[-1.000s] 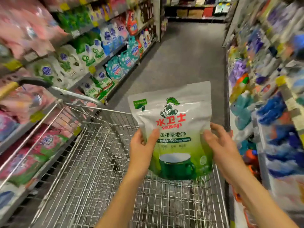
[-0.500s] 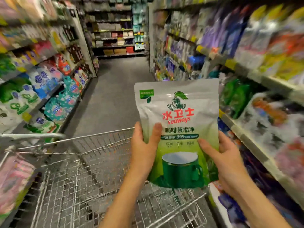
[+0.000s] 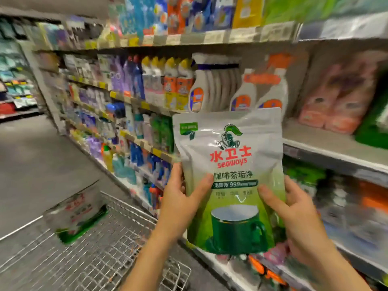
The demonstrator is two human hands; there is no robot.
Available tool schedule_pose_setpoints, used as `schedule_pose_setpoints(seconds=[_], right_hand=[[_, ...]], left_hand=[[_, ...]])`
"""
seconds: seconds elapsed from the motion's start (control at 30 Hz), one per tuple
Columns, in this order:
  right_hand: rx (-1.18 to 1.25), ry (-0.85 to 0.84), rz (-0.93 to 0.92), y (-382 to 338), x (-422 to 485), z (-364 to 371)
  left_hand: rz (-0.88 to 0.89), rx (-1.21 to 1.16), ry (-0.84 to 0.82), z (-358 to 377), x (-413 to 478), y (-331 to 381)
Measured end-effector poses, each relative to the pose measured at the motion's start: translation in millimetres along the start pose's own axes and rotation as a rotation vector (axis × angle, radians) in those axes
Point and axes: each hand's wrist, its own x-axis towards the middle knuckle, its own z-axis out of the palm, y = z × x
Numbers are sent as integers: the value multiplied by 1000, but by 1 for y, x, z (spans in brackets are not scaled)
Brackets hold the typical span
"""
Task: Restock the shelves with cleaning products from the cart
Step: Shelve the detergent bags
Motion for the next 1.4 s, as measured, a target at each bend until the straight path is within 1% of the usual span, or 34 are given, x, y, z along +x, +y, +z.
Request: schedule_pose_setpoints(seconds=[0.17,0.3,0.43,0.53,0.63,0.8,0.83,0.9,1.03,1.1,1.17,1.3,1.4], right_hand=[[-35,171,-68,-38,-18,-83],[-52,314,-102,-68,-36,-154],[-101,446,-133,-95,-52,-229],[-145,499,-171,-114,-55,-280],[-248,559,-223,-131,-50,-328],[-395,596,-295,-150,-36,-382],[-451,611,-313,-151,-35,-389],[-637,641,-367,-149,-34,-398],[-1102,622,-394,-138,-26,-403],[-1238,623,-385,-131,-17,-405],[-1298,573,-315,-123,-9,-405],[-1302,372,-108,-109,0,-407],[-1326,338,52,-102,7,-408]], left_hand=[[48,-43,-145,98,11,8],[33,-91,-269,182,11,10],[30,-112,-358,272,4,10],[43,-101,-375,335,2,14],[66,-106,-403,392,6,19],[121,-121,-385,462,20,20],[134,-130,-378,472,23,20],[156,-149,-369,488,32,20],[183,-178,-386,513,53,20],[197,-198,-396,524,61,17],[190,-199,-408,535,67,9],[178,-80,-371,556,72,-15],[192,0,-363,561,74,-28]])
